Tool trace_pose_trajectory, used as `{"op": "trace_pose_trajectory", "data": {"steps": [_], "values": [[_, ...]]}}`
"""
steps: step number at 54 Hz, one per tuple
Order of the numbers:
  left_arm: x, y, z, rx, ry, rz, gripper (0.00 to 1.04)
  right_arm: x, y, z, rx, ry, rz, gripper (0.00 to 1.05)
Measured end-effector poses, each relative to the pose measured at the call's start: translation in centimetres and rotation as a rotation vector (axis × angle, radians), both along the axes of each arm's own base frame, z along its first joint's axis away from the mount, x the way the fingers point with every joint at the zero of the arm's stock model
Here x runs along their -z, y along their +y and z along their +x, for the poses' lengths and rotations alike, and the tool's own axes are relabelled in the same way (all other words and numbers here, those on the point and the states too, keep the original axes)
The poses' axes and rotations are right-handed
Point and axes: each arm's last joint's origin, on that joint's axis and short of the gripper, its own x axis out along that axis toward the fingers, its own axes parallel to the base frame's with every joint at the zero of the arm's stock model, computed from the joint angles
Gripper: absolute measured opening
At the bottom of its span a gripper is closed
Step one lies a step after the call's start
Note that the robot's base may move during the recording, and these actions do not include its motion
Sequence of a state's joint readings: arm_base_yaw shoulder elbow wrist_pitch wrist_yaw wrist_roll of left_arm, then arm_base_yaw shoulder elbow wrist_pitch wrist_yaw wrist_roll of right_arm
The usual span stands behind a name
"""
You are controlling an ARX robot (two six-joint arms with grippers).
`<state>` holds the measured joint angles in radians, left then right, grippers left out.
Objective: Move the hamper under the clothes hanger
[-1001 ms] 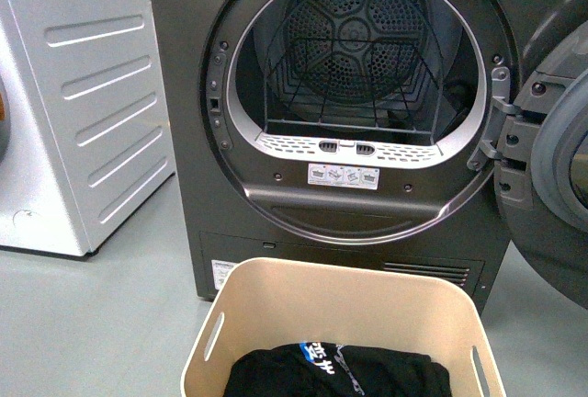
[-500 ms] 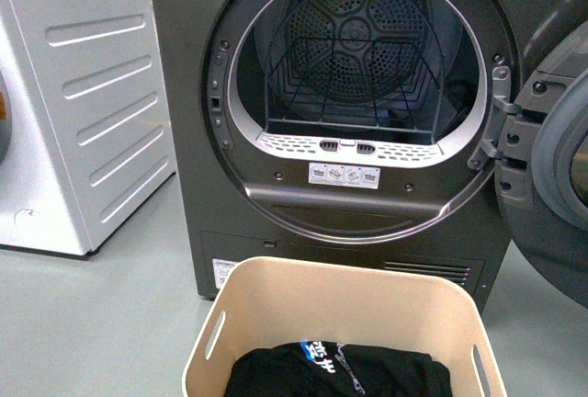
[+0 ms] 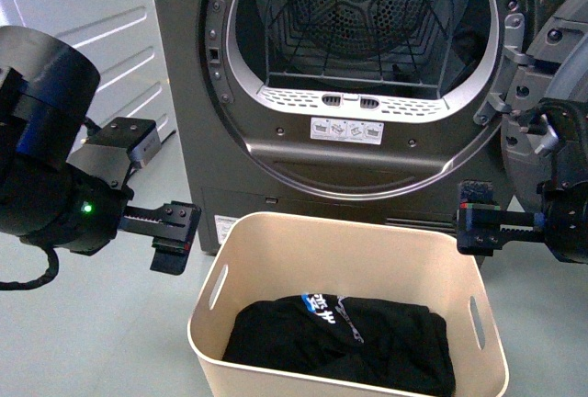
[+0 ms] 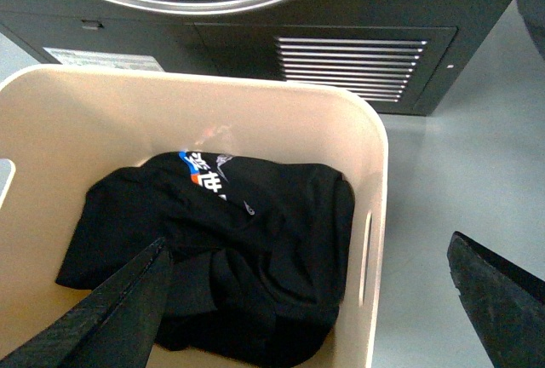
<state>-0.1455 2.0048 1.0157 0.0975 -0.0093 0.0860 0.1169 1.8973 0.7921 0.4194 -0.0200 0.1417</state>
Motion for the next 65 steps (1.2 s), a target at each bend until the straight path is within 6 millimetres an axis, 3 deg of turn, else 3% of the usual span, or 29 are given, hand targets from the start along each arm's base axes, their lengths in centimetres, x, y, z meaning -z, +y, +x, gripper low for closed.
{"op": "trace_pose_trajectory", "data": {"steps": [14,29,53,65], "values": [[2.8,-0.4,2.6,0.019,0.047,0.059,0.98,4.6,-0.3,3.1,-0.003,0.120,-0.053,0.97],[4.5,-1.4,4.3,0.030,0.073,0.041,0.98,7.0,-0.2,4.4,-0.016,0.174,-0.113,0.97],[5.8,-2.8,5.3,0.046,0.073,0.018,0.98,11.2,-1.7,4.3,0.026,0.279,-0.149,0.97],[7.3,-3.0,5.2,0.042,0.092,0.005,0.98,11.8,-1.8,4.3,0.035,0.288,-0.144,0.97]]}}
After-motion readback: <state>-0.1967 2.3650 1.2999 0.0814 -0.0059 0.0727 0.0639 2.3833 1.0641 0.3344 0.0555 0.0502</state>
